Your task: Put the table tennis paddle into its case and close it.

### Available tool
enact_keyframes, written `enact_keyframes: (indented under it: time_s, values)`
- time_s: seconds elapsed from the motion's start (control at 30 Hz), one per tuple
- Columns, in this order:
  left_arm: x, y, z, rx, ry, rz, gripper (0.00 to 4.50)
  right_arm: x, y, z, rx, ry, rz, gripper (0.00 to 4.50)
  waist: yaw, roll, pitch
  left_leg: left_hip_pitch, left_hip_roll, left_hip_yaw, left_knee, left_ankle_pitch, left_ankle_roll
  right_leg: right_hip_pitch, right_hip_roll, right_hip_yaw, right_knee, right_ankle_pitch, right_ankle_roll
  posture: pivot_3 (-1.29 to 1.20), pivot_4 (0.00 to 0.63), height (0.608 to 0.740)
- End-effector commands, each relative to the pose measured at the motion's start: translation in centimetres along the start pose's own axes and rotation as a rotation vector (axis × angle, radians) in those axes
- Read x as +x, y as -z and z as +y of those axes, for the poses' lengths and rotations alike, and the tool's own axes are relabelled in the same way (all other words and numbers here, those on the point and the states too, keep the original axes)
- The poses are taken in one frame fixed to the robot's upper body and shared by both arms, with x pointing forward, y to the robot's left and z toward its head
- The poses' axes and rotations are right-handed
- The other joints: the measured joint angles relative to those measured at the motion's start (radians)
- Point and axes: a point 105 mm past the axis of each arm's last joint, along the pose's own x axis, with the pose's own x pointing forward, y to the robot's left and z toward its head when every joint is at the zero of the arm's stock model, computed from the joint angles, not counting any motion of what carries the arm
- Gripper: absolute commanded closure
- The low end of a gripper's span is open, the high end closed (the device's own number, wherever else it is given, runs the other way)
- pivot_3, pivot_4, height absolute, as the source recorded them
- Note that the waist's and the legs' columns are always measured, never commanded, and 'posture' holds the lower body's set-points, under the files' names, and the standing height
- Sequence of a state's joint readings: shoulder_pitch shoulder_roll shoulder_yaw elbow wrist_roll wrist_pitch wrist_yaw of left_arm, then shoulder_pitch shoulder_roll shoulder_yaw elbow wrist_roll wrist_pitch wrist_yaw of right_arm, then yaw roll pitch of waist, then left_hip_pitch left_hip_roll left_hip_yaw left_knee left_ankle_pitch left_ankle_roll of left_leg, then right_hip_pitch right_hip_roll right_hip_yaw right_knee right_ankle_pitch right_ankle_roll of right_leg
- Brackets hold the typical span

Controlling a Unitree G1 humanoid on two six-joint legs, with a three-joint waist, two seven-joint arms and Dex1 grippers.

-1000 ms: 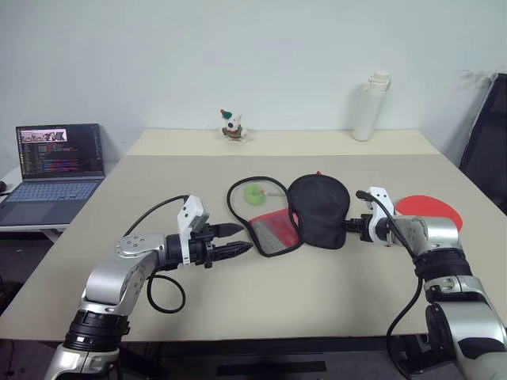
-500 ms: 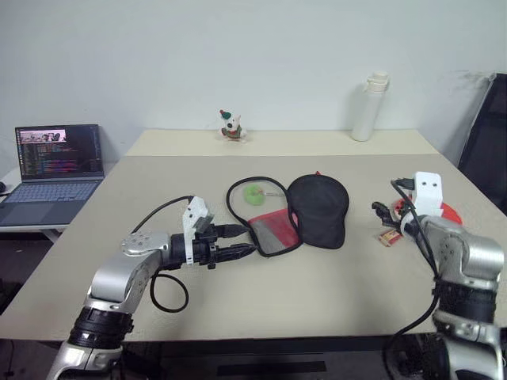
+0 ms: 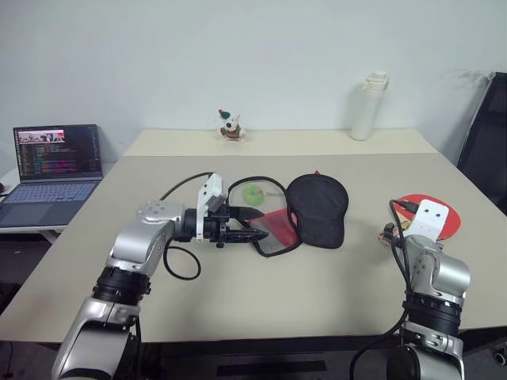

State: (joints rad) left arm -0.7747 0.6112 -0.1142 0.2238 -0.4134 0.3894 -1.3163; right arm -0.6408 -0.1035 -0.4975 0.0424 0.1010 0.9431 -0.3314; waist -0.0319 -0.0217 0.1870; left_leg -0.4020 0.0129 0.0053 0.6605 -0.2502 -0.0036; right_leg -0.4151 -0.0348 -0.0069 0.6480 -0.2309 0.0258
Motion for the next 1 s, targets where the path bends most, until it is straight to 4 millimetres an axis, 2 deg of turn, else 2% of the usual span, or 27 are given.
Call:
enact_keyframes:
  time_s: [0.03, 0.2, 0.43, 0.67, 0.77, 0.9, 1.0]
  values:
    - [0.1, -0.9, 0.2, 0.044, 0.013, -0.013, 1.58, 0.5, -0.8, 0.8, -0.003, 0.002, -0.044, 0.04, 0.000, 0.000, 0.000, 0.000, 0.000, 0.000, 0.000, 0.000, 0.000, 0.000, 0.000, 0.000, 0.000, 0.000, 0.000, 0.00, 0.150, 0.740]
    - [0.3, -0.5, -0.1, 0.043, 0.015, -0.014, 1.58, 1.7, 0.0, 1.9, -0.028, 0.006, -0.018, 0.04, 0.000, 0.000, 0.000, 0.000, 0.000, 0.000, 0.000, 0.000, 0.000, 0.000, 0.000, 0.000, 0.000, 0.000, 0.000, 0.00, 0.150, 0.740]
    - [-0.1, -0.3, -0.1, 0.042, -0.004, -0.010, 1.58, 2.5, 0.8, 2.3, -0.059, 0.003, 0.003, 0.04, -0.001, 0.000, 0.000, 0.001, 0.000, 0.000, 0.001, 0.000, 0.000, 0.001, 0.000, 0.001, 0.001, 0.000, 0.000, 0.00, 0.150, 0.740]
    - [-0.6, -0.2, -0.2, 0.039, -0.021, -0.007, 1.58, 3.1, -0.5, 1.8, -0.111, -0.046, -0.030, 2.19, -0.001, 0.000, 0.000, 0.002, 0.000, 0.001, 0.001, 0.000, 0.001, 0.001, 0.000, 0.001, 0.001, 0.000, 0.001, 0.00, 0.150, 0.740]
    - [-0.6, -0.2, -0.3, 0.039, -0.023, -0.005, 1.58, 3.3, -1.2, 0.7, -0.154, -0.062, -0.037, 3.03, 0.002, 0.000, 0.000, 0.001, 0.000, 0.001, 0.001, 0.000, 0.000, 0.001, -0.001, 0.001, 0.000, 0.000, 0.000, 0.00, 0.150, 0.740]
    - [-0.7, -0.2, -0.3, 0.041, -0.023, -0.005, 1.58, 3.8, -2.4, -1.6, -0.186, -0.052, -0.039, 3.04, 0.003, 0.000, 0.000, 0.000, 0.000, 0.000, 0.000, 0.000, 0.001, 0.001, -0.001, 0.001, -0.001, 0.000, 0.000, 0.00, 0.150, 0.740]
    - [-0.6, -0.3, -0.4, 0.041, -0.018, -0.004, 1.58, 3.5, -3.5, -1.9, -0.264, -0.164, -0.029, 3.05, 0.003, 0.002, 0.001, 0.000, -0.001, 0.000, 0.000, 0.000, 0.001, 0.001, -0.001, 0.001, -0.001, 0.000, 0.000, 0.00, 0.150, 0.740]
